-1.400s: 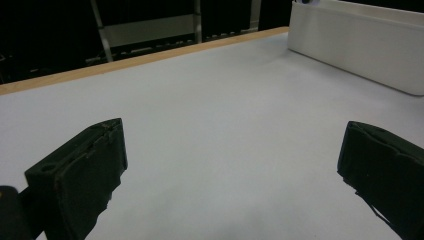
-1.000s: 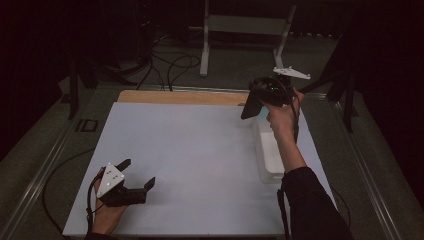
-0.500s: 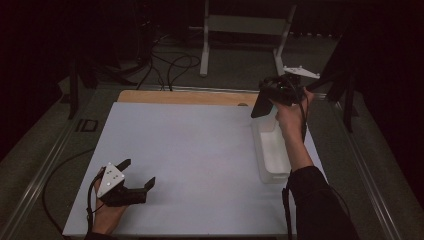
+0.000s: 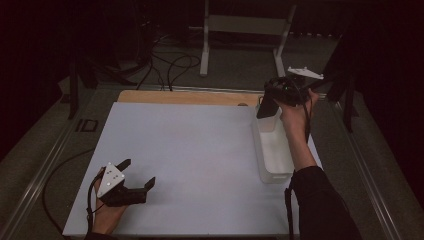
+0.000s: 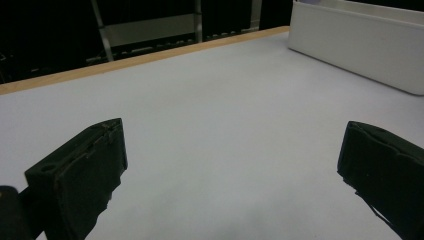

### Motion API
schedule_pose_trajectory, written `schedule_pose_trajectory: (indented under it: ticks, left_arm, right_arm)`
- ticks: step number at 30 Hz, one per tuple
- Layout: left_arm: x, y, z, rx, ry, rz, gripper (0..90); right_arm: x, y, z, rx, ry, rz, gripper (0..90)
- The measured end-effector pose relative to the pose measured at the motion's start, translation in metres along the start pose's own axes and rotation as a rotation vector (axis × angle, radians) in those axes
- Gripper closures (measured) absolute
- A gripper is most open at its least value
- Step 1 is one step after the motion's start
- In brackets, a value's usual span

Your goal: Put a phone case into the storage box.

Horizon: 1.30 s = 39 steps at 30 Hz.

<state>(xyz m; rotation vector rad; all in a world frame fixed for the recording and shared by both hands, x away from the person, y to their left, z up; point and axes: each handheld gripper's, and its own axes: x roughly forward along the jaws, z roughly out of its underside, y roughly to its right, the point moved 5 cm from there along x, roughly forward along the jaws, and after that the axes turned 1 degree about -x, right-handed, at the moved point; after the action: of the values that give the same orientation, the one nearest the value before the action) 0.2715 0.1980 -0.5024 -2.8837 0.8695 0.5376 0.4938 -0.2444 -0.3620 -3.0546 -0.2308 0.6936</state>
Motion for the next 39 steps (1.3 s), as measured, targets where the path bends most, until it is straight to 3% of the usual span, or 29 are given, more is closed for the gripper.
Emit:
schedule_pose_trajectory:
  ticks: [16, 39]
  left_arm:
    - [-0.001, 0.0, 0.0, 0.001, 0.003, -0.004, 0.4]
    - [-0.001, -0.001, -0.001, -0.001, 0.008, -0.006, 0.4]
  right_arm:
    - [0.01, 0.017, 0.02, 0.016, -0.053, 0.056, 14.7]
    - [0.033, 0.013, 0.054, 0.005, -0.133, 0.088, 14.3]
